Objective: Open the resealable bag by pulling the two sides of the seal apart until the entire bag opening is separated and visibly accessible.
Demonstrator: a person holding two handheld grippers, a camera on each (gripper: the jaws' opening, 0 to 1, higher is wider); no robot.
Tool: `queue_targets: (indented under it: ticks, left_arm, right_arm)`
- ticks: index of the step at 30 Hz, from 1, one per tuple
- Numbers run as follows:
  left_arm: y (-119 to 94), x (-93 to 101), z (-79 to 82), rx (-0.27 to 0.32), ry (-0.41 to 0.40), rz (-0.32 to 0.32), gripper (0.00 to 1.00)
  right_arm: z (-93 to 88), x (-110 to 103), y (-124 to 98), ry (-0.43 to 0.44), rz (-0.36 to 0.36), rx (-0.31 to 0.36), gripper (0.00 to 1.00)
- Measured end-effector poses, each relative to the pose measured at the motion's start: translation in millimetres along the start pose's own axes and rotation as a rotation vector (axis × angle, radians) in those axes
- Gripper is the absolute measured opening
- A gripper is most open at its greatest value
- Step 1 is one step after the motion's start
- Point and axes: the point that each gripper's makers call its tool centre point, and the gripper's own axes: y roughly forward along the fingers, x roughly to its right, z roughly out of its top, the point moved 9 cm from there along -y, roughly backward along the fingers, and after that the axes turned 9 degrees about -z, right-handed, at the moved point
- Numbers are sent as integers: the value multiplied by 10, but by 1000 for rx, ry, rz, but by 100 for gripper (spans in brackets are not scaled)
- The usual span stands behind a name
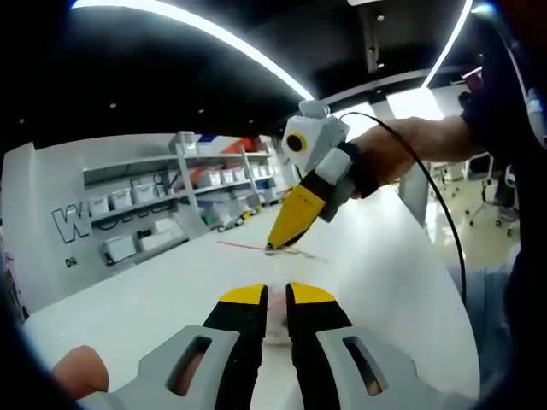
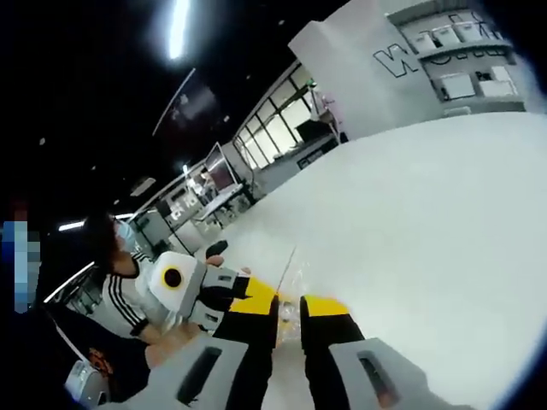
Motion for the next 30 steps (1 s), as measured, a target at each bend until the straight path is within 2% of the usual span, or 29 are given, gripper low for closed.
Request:
queue_targets:
  ticks: [7,13,22,28,30]
  left_arm:
    - [0,0,0,0,0,0,10]
    - [0,0,1,1,1,-1,10]
    - [-3,-1,-1,0,-1,0,10]
    - [-1,-4,-7,-2,-4,-1,10]
    - [-3,-4,-4,0,-2,0,10]
  right_arm:
    - [-40,-11,-8,17,2,-17,0]
    - [-74,-1,23,106,29,-22,0]
    - [-176,12,71,454,170,-43,0]
    - [-252,97,88,686,256,-29,0]
    - [-281,133,94,718,263,-18,0]
